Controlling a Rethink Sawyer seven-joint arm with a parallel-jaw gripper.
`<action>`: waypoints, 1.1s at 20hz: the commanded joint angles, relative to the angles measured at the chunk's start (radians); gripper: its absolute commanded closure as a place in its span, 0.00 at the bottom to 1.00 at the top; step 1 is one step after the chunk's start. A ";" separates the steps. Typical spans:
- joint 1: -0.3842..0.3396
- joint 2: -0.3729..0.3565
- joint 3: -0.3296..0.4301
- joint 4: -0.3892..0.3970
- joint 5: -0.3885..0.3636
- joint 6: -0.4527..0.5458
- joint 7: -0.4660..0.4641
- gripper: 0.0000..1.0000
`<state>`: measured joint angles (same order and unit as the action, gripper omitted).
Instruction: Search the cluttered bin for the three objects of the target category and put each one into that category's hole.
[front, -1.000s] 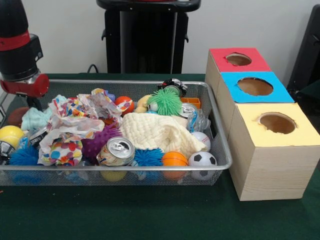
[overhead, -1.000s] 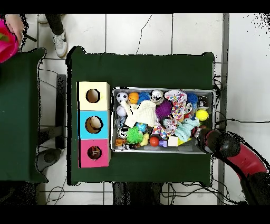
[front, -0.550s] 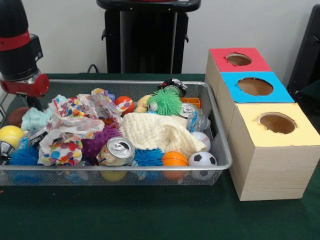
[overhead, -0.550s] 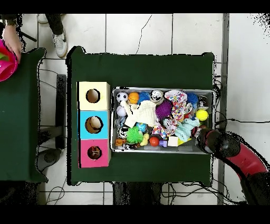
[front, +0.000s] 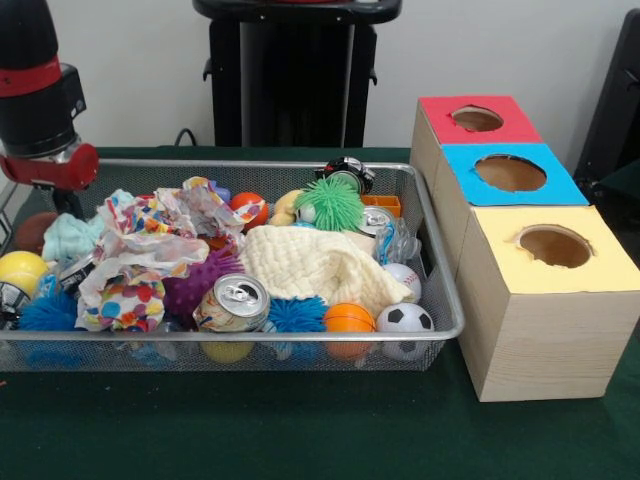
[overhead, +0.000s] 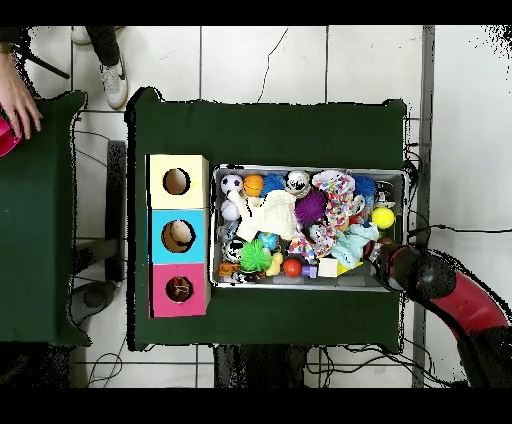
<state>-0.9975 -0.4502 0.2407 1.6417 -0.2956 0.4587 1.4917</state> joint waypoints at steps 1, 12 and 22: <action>0.016 -0.002 0.011 -0.009 -0.060 0.048 -0.013 1.00; 0.019 -0.037 0.009 0.018 -0.057 0.064 -0.004 1.00; 0.066 -0.195 -0.035 0.126 -0.045 0.089 0.033 1.00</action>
<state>-0.9696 -0.5564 0.2170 1.6948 -0.3045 0.4586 1.4917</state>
